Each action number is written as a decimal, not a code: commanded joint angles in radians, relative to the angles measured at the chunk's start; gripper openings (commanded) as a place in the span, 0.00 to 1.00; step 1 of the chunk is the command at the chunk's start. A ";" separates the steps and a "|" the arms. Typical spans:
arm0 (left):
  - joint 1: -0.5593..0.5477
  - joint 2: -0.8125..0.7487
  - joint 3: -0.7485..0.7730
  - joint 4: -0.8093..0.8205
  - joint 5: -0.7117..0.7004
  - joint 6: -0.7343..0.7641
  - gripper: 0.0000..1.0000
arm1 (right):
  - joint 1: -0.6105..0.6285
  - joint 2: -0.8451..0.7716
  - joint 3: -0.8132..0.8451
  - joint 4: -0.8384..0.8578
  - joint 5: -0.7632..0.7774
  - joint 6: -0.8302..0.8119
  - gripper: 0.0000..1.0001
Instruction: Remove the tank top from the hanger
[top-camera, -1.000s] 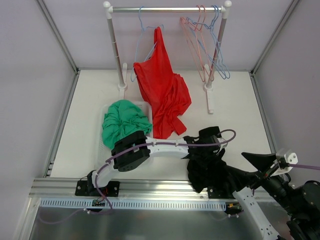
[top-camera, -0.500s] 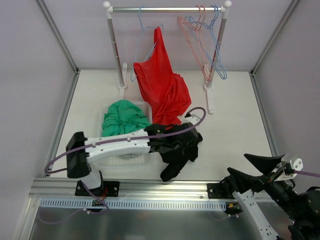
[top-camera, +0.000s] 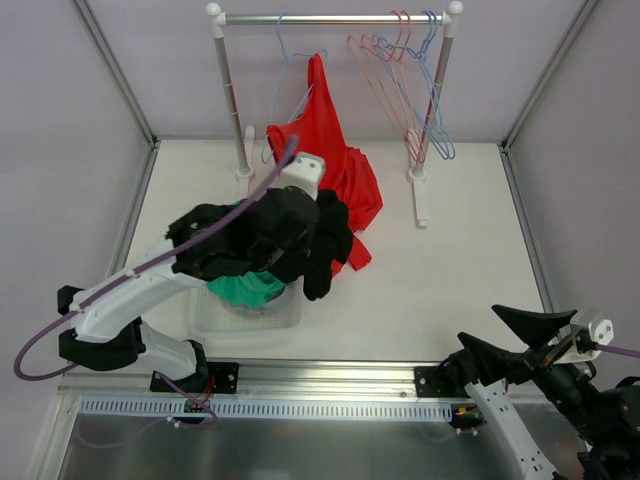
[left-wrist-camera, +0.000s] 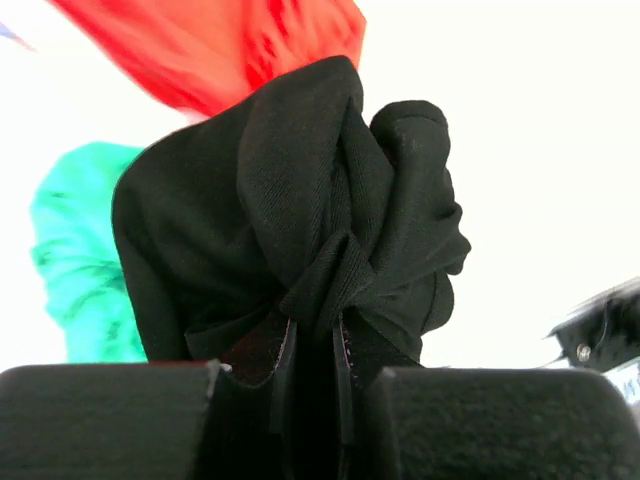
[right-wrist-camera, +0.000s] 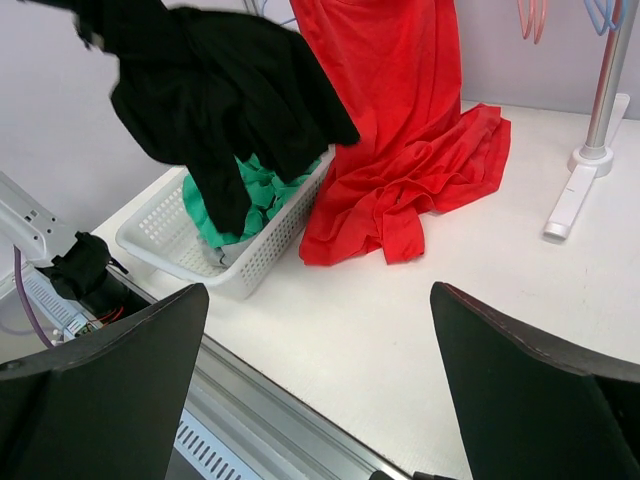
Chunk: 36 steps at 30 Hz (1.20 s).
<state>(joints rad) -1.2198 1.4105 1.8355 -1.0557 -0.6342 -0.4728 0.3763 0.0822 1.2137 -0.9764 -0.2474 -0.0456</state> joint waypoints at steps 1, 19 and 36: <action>0.077 -0.080 0.105 -0.168 -0.111 -0.015 0.00 | -0.005 0.011 0.012 0.054 0.002 0.007 0.99; 0.454 -0.277 -0.485 0.009 0.076 -0.096 0.00 | -0.004 0.013 -0.025 0.111 -0.026 0.042 1.00; 0.599 -0.117 -1.008 0.437 0.373 -0.151 0.00 | -0.004 0.011 -0.095 0.168 -0.073 0.096 0.99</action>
<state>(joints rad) -0.6266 1.2640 0.8780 -0.7040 -0.3229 -0.5632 0.3763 0.0822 1.1286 -0.8692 -0.2970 0.0277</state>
